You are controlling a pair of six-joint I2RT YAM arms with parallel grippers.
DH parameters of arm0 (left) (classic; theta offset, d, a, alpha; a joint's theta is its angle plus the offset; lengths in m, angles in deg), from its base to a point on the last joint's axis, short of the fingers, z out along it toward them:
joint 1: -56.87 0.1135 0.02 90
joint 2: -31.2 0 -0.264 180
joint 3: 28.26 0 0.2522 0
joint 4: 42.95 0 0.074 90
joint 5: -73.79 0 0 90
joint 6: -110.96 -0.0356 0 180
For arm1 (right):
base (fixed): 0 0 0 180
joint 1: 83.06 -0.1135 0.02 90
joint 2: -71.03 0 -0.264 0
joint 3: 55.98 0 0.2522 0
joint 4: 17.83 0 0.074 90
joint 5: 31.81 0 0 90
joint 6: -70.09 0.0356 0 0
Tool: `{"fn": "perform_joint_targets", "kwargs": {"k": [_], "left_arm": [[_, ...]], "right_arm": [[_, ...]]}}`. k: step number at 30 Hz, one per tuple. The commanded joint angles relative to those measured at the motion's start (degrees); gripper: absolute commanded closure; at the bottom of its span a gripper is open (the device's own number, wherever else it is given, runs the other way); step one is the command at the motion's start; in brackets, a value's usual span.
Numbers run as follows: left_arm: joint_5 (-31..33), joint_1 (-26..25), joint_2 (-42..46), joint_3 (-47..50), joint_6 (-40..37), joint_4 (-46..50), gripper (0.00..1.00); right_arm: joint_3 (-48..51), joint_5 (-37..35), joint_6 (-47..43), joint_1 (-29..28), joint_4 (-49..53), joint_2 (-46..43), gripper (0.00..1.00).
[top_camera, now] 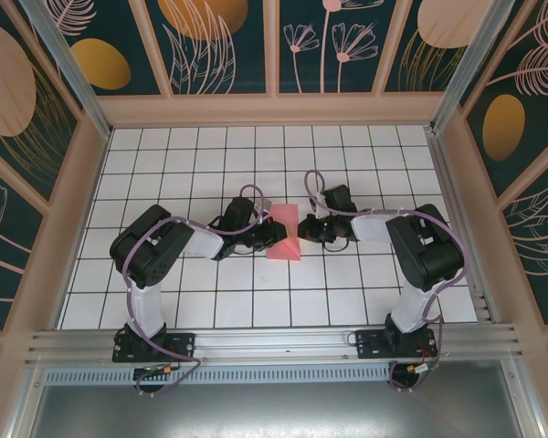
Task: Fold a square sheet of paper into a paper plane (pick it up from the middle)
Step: Fold the paper at the center of the table.
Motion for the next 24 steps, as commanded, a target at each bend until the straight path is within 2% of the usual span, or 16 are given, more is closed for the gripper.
{"fn": "perform_joint_targets", "kwargs": {"k": [1,24], "left_arm": [[0.8,-0.2,-1.4,-1.4,-1.5,1.0,0.88],[1.3,-0.2,-2.8,-1.4,-1.6,1.7,0.88]], "right_arm": [[-1.5,-0.9,-1.2,-0.3,1.4,1.0,0.95],[-2.3,-0.8,-1.3,-0.3,1.8,2.2,0.95]]}}
